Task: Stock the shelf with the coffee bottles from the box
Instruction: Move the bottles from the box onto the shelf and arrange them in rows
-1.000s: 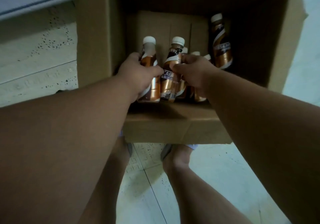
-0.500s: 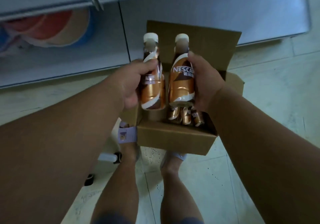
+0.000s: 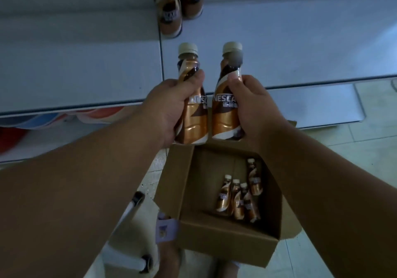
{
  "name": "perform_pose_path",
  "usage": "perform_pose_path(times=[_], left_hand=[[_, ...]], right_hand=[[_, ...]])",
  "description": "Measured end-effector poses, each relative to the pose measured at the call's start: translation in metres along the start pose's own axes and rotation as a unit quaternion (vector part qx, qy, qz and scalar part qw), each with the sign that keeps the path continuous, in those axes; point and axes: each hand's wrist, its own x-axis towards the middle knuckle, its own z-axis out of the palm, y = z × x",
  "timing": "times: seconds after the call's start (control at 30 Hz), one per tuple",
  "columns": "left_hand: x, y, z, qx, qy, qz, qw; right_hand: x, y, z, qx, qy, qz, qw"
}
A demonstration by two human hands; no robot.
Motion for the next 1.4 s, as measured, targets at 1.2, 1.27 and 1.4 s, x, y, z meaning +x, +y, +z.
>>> perform_pose_path(times=[1.2,1.27,1.4], left_hand=[[0.121,0.099,0.045,0.473,0.252,0.453,0.712],[0.126,0.106,0.047,0.496,0.245,0.456,0.698],[0.129,0.127,0.048,0.532,0.246,0.484,0.649]], right_hand=[[0.168,-0.075,-0.038,-0.346,0.110,-0.300,0.882],[0.178,-0.082,-0.037,-0.338,0.137,-0.295,0.883],[0.197,-0.098,-0.033,-0.344,0.137,-0.288,0.883]])
